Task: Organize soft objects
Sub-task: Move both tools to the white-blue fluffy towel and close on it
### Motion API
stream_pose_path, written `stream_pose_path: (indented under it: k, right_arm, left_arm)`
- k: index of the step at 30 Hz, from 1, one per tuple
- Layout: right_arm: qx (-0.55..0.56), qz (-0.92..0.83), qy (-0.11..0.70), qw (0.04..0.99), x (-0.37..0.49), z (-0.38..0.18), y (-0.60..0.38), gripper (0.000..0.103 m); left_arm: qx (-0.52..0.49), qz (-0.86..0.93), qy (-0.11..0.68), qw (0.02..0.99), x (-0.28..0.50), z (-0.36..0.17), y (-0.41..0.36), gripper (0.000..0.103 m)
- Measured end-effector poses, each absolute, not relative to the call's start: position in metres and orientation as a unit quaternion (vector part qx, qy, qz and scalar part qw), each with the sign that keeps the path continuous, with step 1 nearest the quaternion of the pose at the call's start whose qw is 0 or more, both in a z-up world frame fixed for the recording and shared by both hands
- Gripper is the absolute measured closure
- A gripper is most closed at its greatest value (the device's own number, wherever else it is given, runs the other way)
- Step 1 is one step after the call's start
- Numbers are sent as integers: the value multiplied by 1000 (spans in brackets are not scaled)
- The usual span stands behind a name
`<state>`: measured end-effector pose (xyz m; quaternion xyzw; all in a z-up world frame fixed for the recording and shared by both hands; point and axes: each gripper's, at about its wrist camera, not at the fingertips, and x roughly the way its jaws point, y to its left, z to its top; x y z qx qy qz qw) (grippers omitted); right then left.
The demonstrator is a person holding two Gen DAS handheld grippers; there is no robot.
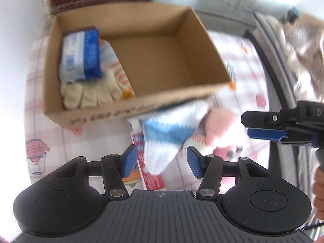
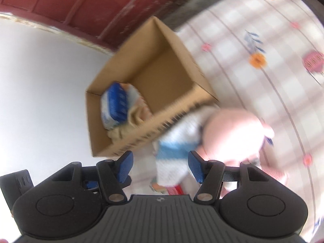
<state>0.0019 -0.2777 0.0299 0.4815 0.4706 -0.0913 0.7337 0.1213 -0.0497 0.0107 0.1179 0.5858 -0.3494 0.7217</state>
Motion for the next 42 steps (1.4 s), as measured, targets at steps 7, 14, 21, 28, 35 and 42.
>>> stream_pose_path:
  k: [7,14,21,28,35,42]
  right_arm:
    - [349,-85,487,796,20,24,-256,39]
    - [166,-32,526,833,72,4,-241,39]
    - [121,5,564,817,95,-24,-241,35]
    - [137,22,583,801,104,-44,-244,36]
    - [168,30,593,787,107,-58,-252,48]
    - [157,47,586,793,104,-52,-253,88]
  left_arm:
    - [193,-363,547,729,93,-33,-66,50]
    - [212,-352,524,746,101,-64,-83,51]
    - [196,-339,524,757,120,-78,-100,55]
    - [196,-329,534,754,124,-89,-114,66]
    - [186,-321,548,750,127,-99,-119,80]
    - [170,-320,552,751,128,-99,-119,97]
